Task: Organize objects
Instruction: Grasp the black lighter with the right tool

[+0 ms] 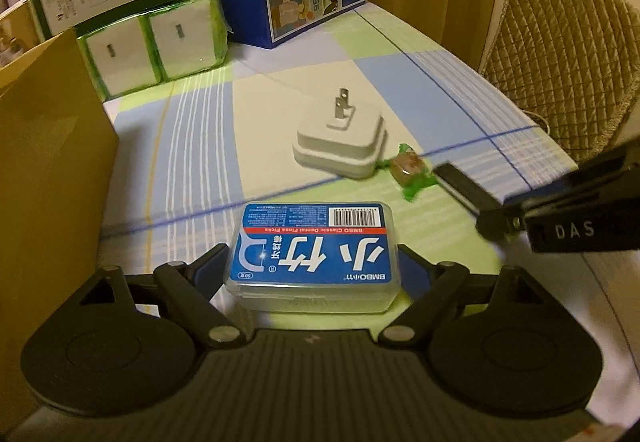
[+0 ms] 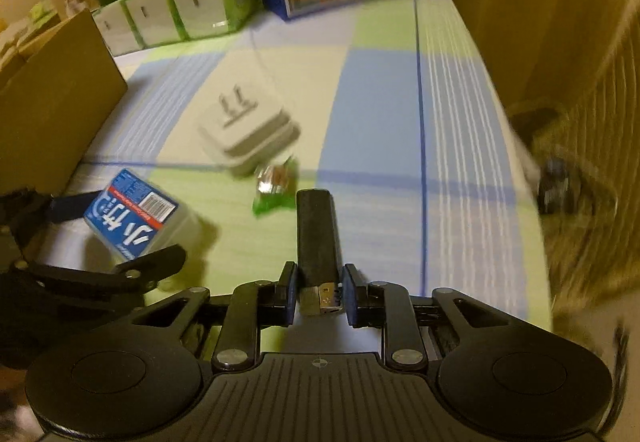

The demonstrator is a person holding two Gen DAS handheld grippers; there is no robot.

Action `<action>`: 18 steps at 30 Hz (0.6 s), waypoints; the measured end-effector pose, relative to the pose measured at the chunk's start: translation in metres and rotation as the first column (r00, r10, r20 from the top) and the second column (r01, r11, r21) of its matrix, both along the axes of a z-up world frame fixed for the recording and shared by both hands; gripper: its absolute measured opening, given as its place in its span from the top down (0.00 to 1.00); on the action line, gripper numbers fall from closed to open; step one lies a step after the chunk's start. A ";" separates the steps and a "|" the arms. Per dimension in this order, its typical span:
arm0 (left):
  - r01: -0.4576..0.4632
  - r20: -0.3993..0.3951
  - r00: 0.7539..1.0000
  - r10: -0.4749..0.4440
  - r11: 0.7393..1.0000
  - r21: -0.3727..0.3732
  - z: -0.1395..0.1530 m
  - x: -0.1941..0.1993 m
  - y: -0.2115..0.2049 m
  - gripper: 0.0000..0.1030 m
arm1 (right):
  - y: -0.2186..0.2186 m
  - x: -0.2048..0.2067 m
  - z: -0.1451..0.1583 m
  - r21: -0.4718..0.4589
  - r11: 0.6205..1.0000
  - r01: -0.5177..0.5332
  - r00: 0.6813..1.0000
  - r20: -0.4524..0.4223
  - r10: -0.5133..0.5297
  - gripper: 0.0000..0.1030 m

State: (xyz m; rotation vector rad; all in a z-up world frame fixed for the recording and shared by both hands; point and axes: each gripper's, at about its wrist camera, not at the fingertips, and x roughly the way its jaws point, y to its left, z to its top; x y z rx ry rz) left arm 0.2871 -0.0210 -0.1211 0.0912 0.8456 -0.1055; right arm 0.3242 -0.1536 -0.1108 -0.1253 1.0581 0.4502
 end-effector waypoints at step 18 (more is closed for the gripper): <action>0.006 -0.024 1.000 -0.007 0.999 -0.045 0.007 -0.127 0.017 0.18 | -0.001 -0.139 0.009 0.061 0.991 0.120 0.991 -0.068 -0.115 0.80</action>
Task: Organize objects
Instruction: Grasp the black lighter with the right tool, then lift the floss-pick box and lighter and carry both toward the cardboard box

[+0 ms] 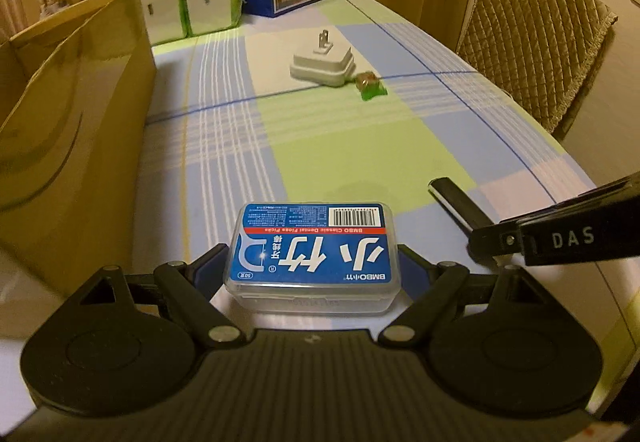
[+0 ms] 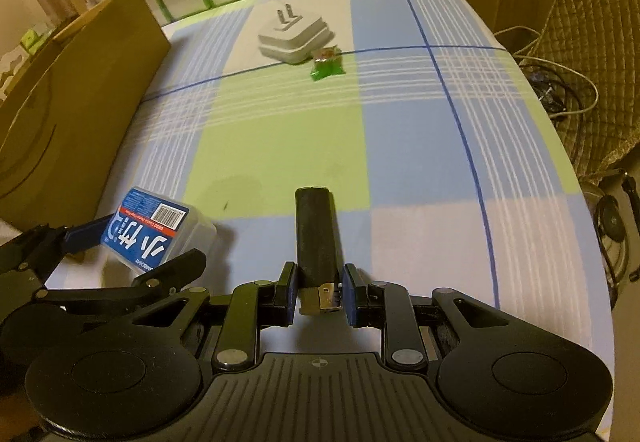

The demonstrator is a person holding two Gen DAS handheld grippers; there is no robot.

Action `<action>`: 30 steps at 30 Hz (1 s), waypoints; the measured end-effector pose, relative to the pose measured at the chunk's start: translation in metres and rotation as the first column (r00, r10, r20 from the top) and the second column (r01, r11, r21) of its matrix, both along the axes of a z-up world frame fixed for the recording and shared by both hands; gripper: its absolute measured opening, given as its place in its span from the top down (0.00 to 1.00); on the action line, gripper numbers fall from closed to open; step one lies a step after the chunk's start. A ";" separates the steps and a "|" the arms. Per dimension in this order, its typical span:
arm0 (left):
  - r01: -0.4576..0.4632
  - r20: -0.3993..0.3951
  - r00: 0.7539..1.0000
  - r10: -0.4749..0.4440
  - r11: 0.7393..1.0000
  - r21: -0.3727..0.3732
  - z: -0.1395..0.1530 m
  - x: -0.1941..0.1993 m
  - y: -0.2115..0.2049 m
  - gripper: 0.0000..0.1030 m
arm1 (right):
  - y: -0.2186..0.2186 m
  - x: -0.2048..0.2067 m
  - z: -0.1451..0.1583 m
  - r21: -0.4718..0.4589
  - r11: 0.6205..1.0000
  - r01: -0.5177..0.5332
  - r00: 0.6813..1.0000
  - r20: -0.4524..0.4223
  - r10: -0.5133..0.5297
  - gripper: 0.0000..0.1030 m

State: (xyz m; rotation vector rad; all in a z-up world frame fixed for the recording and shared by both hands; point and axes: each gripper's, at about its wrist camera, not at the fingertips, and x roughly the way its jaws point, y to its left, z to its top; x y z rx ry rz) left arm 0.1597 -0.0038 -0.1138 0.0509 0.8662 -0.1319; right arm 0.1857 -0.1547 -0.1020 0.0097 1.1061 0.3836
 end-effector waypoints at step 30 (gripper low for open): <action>-0.029 0.026 0.999 0.029 0.999 -0.024 -0.006 -0.010 0.007 0.18 | 0.027 -0.019 -0.011 -0.140 0.983 -0.120 0.969 0.200 0.147 0.81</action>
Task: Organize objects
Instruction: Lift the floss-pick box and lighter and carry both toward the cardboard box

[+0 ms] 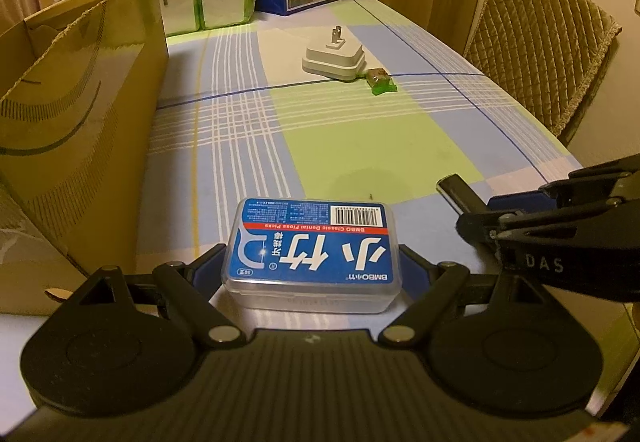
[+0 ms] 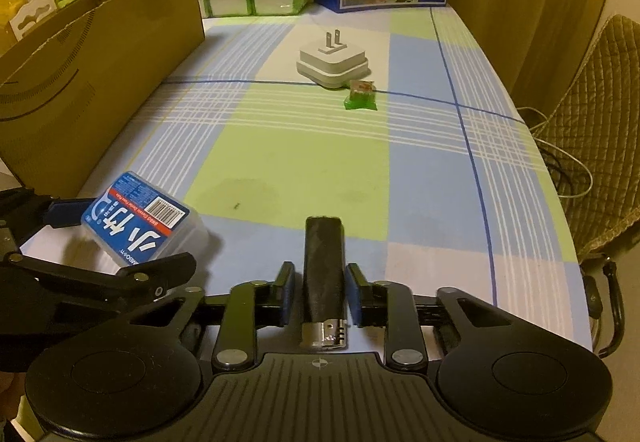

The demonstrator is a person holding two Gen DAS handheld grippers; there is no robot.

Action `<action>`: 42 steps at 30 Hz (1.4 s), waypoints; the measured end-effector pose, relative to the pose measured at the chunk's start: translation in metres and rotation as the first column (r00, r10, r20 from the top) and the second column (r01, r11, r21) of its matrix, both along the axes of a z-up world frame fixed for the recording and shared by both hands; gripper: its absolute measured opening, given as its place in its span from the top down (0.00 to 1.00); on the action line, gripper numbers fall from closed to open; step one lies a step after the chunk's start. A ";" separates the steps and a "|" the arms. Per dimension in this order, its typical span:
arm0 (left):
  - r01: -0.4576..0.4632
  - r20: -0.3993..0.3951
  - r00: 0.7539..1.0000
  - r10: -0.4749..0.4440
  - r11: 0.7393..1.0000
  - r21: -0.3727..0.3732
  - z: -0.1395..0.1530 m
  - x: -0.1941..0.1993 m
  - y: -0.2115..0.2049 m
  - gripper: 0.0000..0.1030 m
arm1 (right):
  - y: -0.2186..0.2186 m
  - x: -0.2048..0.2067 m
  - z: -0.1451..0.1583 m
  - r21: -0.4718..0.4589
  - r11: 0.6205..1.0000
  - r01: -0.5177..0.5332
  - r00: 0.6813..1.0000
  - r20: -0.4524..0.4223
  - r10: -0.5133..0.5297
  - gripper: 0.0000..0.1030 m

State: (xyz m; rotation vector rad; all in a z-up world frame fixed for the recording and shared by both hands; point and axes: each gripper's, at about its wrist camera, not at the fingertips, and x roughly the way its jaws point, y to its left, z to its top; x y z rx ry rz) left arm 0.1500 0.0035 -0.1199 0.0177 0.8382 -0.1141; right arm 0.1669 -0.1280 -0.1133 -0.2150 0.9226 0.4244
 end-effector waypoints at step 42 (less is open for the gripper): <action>-0.013 0.162 0.987 0.013 1.000 0.001 0.102 -0.062 0.004 0.19 | -0.008 -0.064 0.109 0.140 0.988 0.063 0.984 0.158 -0.085 0.82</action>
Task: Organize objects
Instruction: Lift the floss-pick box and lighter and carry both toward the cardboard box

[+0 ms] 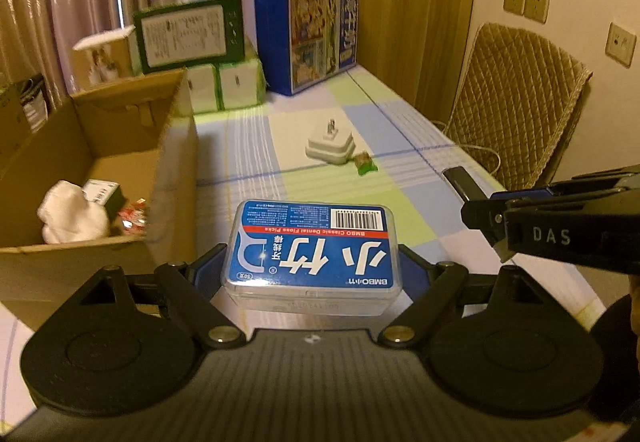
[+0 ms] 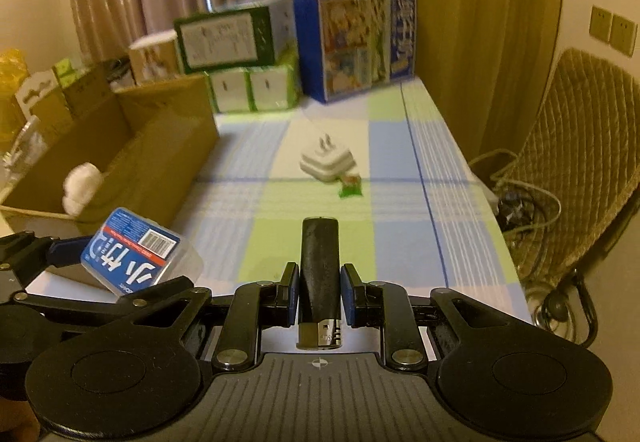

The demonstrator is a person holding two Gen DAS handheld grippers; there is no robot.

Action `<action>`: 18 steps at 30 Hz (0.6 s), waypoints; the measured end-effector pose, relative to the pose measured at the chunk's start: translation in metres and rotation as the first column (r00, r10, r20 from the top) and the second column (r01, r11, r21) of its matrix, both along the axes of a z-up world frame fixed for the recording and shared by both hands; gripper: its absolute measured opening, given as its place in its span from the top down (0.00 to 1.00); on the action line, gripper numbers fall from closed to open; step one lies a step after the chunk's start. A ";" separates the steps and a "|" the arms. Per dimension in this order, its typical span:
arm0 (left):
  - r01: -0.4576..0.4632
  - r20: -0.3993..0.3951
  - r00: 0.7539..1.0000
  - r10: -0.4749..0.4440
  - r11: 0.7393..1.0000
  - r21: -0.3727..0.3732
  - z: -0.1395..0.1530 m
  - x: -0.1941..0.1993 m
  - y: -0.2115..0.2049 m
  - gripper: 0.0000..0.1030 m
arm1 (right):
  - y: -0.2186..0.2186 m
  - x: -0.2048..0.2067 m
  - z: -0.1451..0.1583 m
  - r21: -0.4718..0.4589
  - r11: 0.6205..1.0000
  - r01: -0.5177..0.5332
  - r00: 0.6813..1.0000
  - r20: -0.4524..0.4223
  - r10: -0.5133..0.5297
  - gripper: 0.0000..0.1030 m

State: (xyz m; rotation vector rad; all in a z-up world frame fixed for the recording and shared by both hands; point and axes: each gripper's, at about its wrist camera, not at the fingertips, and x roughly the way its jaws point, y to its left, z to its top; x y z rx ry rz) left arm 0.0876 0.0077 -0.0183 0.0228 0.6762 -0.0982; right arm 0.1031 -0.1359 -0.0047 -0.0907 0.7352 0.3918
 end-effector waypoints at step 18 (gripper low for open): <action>-0.102 0.065 0.993 0.102 0.995 0.007 0.048 -0.065 0.053 0.19 | 0.041 -0.058 0.046 0.031 0.994 -0.102 0.991 0.086 0.099 0.82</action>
